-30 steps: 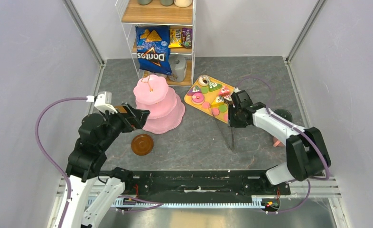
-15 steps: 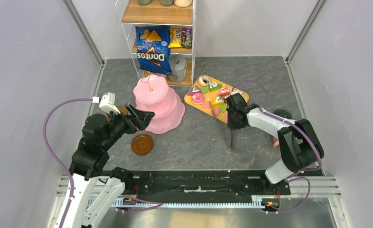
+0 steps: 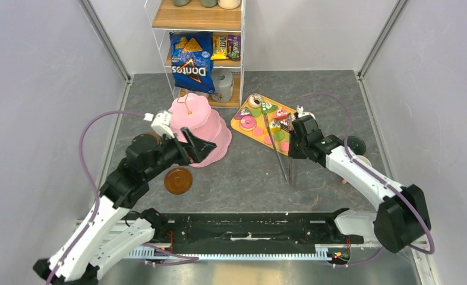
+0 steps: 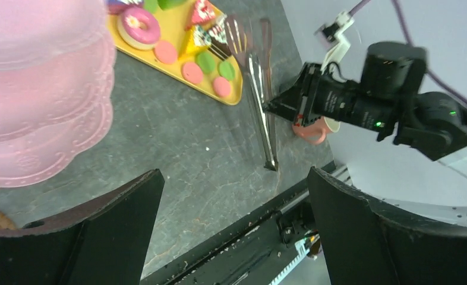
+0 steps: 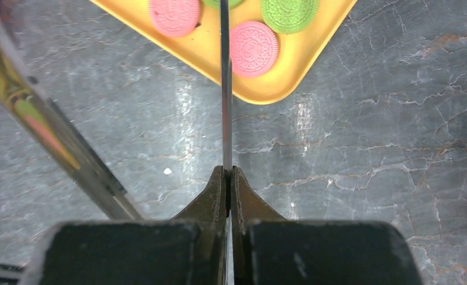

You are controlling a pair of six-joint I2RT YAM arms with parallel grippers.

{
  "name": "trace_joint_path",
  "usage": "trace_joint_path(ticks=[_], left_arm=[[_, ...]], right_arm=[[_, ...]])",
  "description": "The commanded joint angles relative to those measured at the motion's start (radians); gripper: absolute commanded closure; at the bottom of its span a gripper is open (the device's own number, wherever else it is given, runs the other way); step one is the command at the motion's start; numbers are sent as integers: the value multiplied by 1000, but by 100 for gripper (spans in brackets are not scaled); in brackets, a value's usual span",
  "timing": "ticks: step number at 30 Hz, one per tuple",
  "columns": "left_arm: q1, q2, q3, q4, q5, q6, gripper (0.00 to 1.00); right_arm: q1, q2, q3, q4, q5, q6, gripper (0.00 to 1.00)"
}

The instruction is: Serve the afternoon tea

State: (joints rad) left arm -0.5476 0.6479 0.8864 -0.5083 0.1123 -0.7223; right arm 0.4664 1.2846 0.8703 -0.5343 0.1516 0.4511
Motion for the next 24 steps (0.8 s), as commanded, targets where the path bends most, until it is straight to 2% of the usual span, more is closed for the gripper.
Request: trace_joint_path(ticks=[1,5,10,17,24], left_arm=[[-169,98,18,119,-143,-50,1],[-332,227,43,217,-265,-67,1],[-443,424,80,369,-302,-118,1],[-469,625,114,579,-295,-211,3],[-469,757,127,694,-249,-279,9]], right_arm=[[21,-121,-7,-38,-12,46,100],[31,-222,-17,-47,-24,77,100],[43,-299,-11,-51,-70,106,100],[56,-358,-42,-38,-131,128,100],[64,-407,-119,34,-193,174,100]])
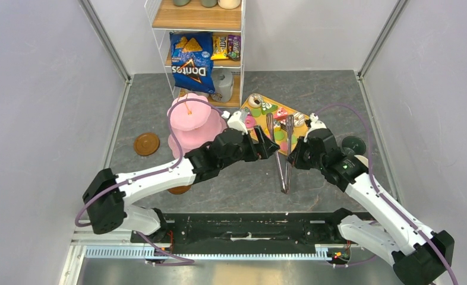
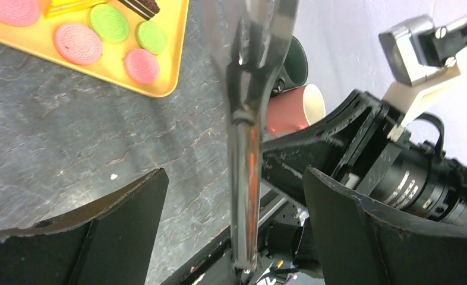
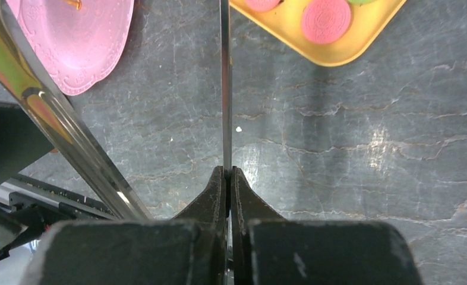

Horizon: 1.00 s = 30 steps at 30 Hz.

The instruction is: Serve the afternoon tea

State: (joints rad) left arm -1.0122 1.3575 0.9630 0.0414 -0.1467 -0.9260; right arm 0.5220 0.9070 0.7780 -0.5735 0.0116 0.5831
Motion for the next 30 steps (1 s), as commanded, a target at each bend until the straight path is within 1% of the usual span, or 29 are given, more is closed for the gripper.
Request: trace_joint_path(ticks=[1,2,4,7,10,16,20,22,24,25,26,27,29,30], left_arm=[[-5,62,56,147,13,-76,9],[-5,76,61,147,11,-76,9],[-5,94,63,154,3,-78,18],[-4,109,60,162,-17,-97,22],[-4,113,59,174,-26,-103,34],[-2,107,45,193,-40,-111,47],[1,107,40,204,-30,-111,64],[1,104,40,204,-30,-112,77],[1,100,37,202,-33,-115,87],[1,99,36,201,-34,-117,91],[1,99,35,200,-35,-118,94],[1,97,34,199,-34,-119,97],[1,93,31,198,-37,-119,98],[3,91,28,197,-39,-119,98]], right_arm=[[10,-31,-29,73,-56,43,100],[10,-29,-31,73,-58,43,100],[12,-28,-31,76,-63,39,100],[14,-33,-38,85,-74,38,100],[16,-39,-48,95,-85,40,100],[18,-42,-69,137,-122,47,100],[18,-30,-69,142,-129,44,100],[19,-30,-70,151,-131,44,100],[19,-36,-74,157,-129,46,100],[19,-41,-74,157,-126,48,98],[19,-47,-75,159,-120,50,87],[20,-55,-77,160,-108,54,73],[19,-79,-80,162,-95,57,64],[19,-92,-80,160,-87,56,56]])
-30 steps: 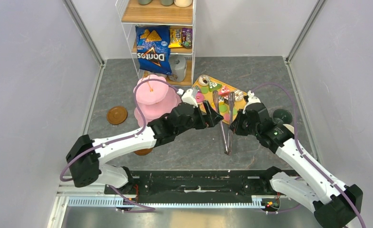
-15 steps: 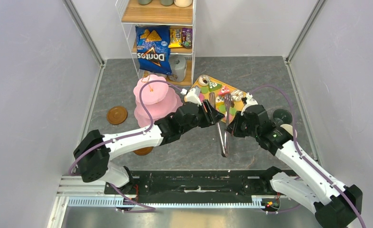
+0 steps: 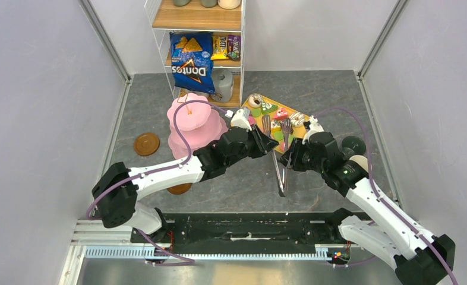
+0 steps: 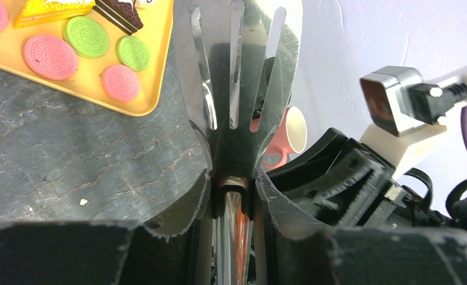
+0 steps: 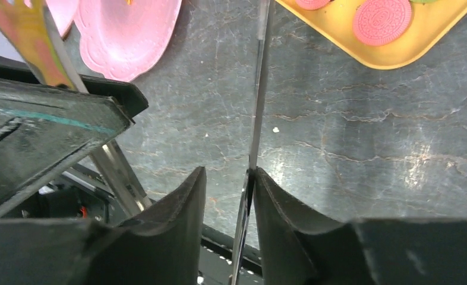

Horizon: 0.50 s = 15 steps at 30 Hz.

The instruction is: Serve the afternoon tea

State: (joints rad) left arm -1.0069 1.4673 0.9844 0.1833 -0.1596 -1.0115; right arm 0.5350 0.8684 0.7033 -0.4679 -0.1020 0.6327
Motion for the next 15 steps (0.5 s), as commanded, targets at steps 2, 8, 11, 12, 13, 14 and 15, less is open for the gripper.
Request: trace_joint_path(ticks=[2,8,11,12,13,14,15], left_arm=[[-2,-25,2,56,-33,-31,98],[-2,-34,-10,77,-51,-38,98],[-2,-34,-12,92,-64,-52,98],[-2,-35,-13,97,-68,-58,98],[-2,-35,-14,105,-75,-66,98],[-2,-33,-14,109,-78,-73,98],[-2,-30,-13,113,-82,-83,98]], right_arm=[[6,-90,-6,54,34,9,42],[6,-213,-51,97,1,-2,18],[6,-228,-56,86,-21,-3,12],[6,-222,-56,77,-27,-3,9],[6,-216,-56,70,-35,-4,8],[7,-213,-58,66,-44,-4,6],[8,-212,-62,66,-49,-3,5]])
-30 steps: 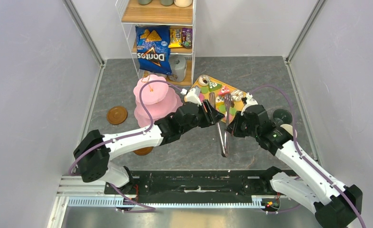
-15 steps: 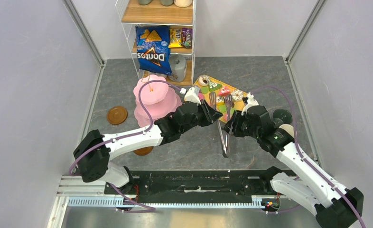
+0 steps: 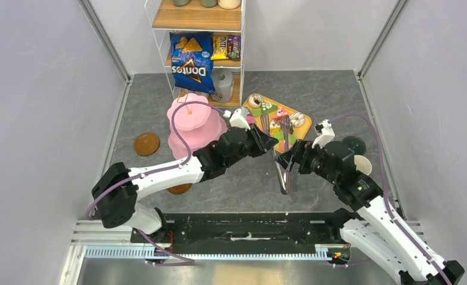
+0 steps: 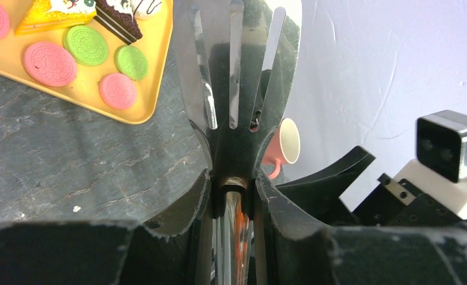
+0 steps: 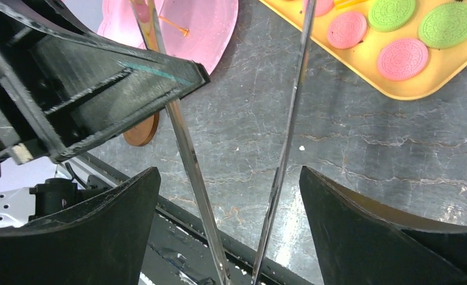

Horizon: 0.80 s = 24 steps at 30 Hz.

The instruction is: Serve the afternoon tea

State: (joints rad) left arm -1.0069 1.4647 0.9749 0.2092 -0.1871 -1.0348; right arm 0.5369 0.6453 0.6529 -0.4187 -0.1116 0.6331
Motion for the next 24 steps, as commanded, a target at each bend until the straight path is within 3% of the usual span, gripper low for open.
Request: trace_joint_path(ticks=[1,5,9,24], left_arm=[[-2,-27,-4,93,-56,-68,98],[-2,-20,-7,112,-57,-103,98],[-2,-12,-7,112,-57,-129,98],[-2,3,4,59,-40,-173,97]], right_arm=[[7,12,-14,17,-41,0,4],[9,30,-13,3,-34,-8,3],[15,65,-8,18,-48,-10,8],[41,88,22,19,-23,-44,41]])
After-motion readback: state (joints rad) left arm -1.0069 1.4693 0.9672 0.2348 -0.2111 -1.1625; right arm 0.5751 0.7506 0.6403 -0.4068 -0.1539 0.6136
